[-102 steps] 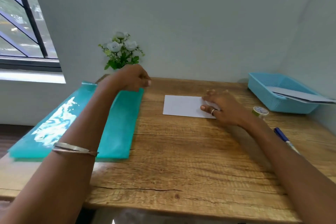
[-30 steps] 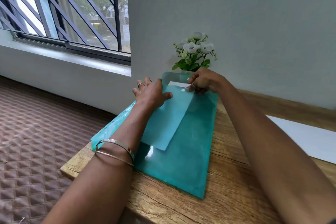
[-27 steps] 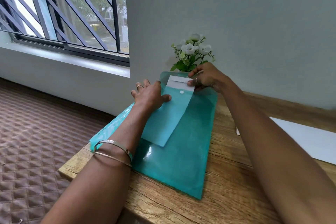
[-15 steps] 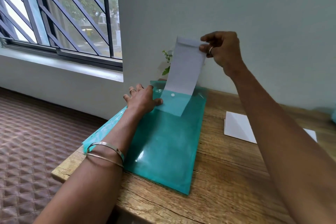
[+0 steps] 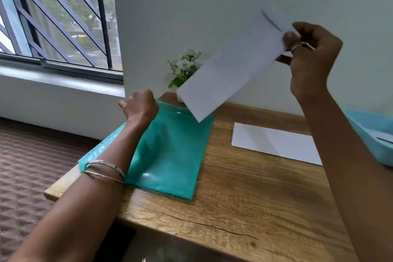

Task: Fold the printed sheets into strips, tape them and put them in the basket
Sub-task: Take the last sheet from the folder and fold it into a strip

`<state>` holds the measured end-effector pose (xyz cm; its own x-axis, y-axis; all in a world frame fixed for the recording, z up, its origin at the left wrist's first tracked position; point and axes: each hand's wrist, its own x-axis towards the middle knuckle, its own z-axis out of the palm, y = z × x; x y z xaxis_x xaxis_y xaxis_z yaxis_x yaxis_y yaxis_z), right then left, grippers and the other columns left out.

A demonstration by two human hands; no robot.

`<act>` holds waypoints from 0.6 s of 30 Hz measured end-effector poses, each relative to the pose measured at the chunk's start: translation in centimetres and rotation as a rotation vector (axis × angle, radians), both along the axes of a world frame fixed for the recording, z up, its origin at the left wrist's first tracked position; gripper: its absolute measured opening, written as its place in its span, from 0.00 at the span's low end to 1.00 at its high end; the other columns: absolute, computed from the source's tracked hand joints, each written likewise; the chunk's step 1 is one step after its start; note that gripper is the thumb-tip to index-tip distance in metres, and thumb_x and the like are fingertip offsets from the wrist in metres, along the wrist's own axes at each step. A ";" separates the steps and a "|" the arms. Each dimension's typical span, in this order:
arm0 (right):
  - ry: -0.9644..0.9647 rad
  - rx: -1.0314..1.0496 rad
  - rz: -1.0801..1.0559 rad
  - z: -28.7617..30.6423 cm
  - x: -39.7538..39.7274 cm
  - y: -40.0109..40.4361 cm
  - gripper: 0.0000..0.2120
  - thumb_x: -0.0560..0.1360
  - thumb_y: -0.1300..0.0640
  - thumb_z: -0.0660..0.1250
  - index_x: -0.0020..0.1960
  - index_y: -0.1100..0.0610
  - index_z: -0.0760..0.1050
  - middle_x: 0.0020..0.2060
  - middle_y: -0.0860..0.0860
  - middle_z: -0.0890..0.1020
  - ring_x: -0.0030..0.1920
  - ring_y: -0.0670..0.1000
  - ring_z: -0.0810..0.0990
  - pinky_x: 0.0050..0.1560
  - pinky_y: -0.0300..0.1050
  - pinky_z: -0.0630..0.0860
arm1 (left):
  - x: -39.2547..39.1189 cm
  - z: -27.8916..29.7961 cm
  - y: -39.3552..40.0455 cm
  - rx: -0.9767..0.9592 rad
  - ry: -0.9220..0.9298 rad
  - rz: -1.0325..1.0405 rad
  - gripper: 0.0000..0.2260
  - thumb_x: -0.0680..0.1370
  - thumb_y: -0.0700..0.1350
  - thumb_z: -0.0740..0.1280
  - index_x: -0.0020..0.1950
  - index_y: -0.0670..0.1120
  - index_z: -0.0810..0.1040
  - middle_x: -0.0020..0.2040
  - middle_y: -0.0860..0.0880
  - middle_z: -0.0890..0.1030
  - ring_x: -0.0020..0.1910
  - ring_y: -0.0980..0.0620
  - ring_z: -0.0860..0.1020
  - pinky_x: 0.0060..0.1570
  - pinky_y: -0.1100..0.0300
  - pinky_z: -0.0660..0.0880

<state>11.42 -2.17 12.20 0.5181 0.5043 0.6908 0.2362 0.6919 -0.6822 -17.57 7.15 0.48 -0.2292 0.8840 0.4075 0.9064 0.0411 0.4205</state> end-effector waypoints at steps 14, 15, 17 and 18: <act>0.259 -0.221 -0.116 -8.3 5.4 -5.5 0.07 0.74 0.65 0.69 0.51 0.57 0.78 0.44 0.52 0.79 0.48 0.54 0.83 0.35 0.45 0.82 | 17.4 6.3 -8.3 0.259 -0.014 -0.879 0.29 0.73 0.64 0.66 0.68 0.49 0.71 0.63 0.46 0.74 0.60 0.47 0.72 0.61 0.50 0.69; 0.270 -0.224 -0.110 -8.6 5.2 -5.6 0.07 0.75 0.65 0.69 0.52 0.59 0.77 0.44 0.51 0.79 0.48 0.53 0.83 0.35 0.45 0.82 | 18.5 5.9 -8.5 0.192 0.110 -0.839 0.36 0.70 0.67 0.66 0.72 0.50 0.65 0.68 0.44 0.69 0.65 0.44 0.68 0.64 0.45 0.66; 0.286 -0.223 -0.106 -9.0 5.4 -5.7 0.07 0.75 0.65 0.68 0.53 0.60 0.76 0.45 0.52 0.80 0.48 0.52 0.83 0.35 0.45 0.82 | 20.6 5.2 -8.7 0.100 0.267 -0.794 0.48 0.65 0.70 0.67 0.77 0.51 0.51 0.73 0.43 0.61 0.70 0.39 0.61 0.66 0.39 0.59; 0.293 -0.225 -0.103 -9.2 5.5 -5.7 0.07 0.75 0.64 0.68 0.53 0.60 0.76 0.46 0.53 0.81 0.48 0.52 0.83 0.35 0.45 0.82 | 21.3 4.8 -8.5 0.069 0.286 -0.794 0.51 0.64 0.70 0.68 0.77 0.51 0.46 0.73 0.42 0.59 0.71 0.38 0.60 0.67 0.37 0.57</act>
<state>16.91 -7.91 3.01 0.7333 0.5613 0.3837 0.0691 0.4999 -0.8633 3.71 -1.39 5.29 0.5697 0.7097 0.4144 0.7270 -0.6704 0.1487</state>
